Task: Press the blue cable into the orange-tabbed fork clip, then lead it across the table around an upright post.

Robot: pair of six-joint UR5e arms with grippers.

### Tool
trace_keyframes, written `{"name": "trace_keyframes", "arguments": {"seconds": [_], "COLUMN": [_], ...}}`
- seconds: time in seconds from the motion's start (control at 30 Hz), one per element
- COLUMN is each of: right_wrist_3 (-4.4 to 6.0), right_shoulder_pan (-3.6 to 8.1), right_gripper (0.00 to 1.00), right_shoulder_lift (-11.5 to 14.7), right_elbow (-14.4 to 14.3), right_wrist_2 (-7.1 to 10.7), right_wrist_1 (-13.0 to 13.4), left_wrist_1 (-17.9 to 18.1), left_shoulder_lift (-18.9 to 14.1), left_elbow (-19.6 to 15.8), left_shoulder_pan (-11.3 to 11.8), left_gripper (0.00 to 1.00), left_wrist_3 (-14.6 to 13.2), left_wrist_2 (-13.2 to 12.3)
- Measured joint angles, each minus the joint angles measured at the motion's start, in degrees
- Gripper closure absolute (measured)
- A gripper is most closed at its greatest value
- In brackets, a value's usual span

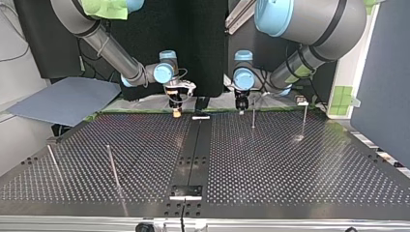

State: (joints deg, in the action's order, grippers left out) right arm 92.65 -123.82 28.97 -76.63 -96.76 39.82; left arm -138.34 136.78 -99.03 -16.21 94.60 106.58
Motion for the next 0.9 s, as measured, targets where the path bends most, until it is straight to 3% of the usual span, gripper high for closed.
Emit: {"name": "trace_keyframes", "arguments": {"seconds": [0.13,0.37,0.53,0.9], "right_wrist_3": [-0.22,-2.12,-2.53,-2.60], "right_shoulder_pan": [-0.04,-0.19,-0.60,-2.04], "right_gripper": [1.00,1.00,1.00,1.00], "right_shoulder_lift": [0.0,1.7,3.9,9.0], "right_elbow": [0.3,1.0,1.0,0.9], "right_wrist_2": [-0.10,-2.36,-3.41,-3.78], "right_wrist_1": [-0.4,-3.1,-5.4,-10.5], "left_wrist_1": [-1.7,-4.7,-6.9,-11.9], "left_shoulder_lift": [-0.2,-2.2,-4.3,-9.6], "left_elbow": [0.0,0.0,0.0,-0.1], "left_shoulder_pan": [-0.3,-1.3,-2.7,-5.6], "left_gripper": [1.00,1.00,1.00,1.00], "left_wrist_3": [-2.5,-5.6,-5.8,-4.8], "left_wrist_2": [0.3,2.3,2.6,2.5]}}
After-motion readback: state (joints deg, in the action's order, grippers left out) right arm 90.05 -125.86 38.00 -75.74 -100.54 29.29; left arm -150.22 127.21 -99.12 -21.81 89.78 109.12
